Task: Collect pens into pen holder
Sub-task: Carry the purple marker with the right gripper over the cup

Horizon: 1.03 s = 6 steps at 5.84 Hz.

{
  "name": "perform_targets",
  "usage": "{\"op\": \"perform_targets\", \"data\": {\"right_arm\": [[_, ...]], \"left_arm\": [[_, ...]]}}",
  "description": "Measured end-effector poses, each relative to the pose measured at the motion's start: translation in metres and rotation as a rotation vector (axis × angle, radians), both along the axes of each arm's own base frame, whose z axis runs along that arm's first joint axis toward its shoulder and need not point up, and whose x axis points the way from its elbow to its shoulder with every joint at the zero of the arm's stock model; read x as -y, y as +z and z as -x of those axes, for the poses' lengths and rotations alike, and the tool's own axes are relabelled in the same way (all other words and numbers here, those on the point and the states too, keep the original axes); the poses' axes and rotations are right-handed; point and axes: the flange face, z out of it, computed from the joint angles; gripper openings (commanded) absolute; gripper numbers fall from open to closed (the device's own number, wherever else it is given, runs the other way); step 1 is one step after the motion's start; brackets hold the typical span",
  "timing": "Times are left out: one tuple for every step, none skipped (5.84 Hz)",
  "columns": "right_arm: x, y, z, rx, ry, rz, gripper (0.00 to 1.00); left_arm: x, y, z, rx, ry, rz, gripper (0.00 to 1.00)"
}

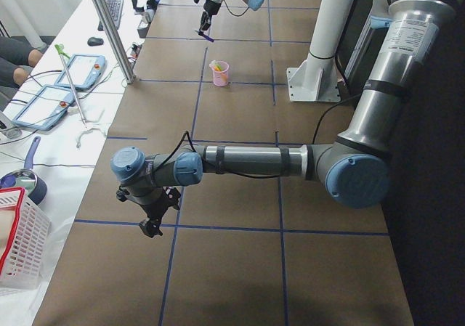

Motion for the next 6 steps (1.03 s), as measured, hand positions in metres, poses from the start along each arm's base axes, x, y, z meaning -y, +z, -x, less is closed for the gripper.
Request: {"op": "perform_targets", "data": {"right_arm": [[-0.005, -0.029, 0.01, 0.013, 0.03, -0.046, 0.0], [-0.012, -0.054, 0.027, 0.025, 0.042, -0.074, 0.0], [-0.018, -0.075, 0.058, 0.032, 0.065, -0.08, 0.0], [-0.025, -0.083, 0.091, 0.028, 0.092, -0.072, 0.0], [-0.032, -0.065, 0.108, 0.029, 0.097, -0.074, 0.0], [-0.036, -0.037, 0.114, 0.039, 0.097, -0.085, 0.0]], "left_arm": [[0.0, 0.0, 0.0, 0.001, -0.001, 0.001, 1.0], [-0.002, 0.002, 0.0, 0.001, -0.001, 0.004, 1.0], [-0.004, 0.004, 0.0, 0.002, -0.001, 0.008, 1.0], [-0.005, 0.006, 0.001, 0.002, -0.001, 0.01, 1.0], [-0.005, 0.006, 0.001, 0.003, 0.0, 0.01, 1.0], [-0.005, 0.005, 0.0, 0.002, -0.001, 0.01, 1.0]]}}
